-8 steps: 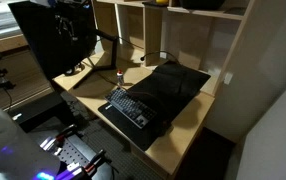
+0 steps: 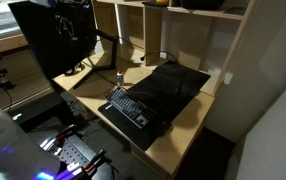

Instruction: Press a key on the keyboard

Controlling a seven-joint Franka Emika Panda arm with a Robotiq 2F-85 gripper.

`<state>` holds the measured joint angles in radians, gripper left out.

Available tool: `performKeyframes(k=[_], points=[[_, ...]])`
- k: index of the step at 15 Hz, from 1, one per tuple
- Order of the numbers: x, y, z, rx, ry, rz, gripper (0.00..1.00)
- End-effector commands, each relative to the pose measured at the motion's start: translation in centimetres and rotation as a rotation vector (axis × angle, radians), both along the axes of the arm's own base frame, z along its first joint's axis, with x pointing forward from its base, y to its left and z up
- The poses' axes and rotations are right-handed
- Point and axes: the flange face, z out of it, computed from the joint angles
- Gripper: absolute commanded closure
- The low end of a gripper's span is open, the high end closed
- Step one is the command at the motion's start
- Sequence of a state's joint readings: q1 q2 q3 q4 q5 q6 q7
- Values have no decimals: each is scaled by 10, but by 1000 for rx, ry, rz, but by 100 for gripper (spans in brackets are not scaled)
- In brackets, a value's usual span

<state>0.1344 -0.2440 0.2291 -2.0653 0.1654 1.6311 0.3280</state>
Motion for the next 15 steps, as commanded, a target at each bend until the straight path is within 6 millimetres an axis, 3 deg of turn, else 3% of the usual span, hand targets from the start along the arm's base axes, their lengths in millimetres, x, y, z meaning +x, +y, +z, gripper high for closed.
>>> performKeyframes(k=[1,6,10,15], points=[[0,0,1,0,1,0,0],[7,-9,1,-105,-73,152,0],[7,-4,2,67,-80,332,0],[7,-3,4,49,-61,290,0]])
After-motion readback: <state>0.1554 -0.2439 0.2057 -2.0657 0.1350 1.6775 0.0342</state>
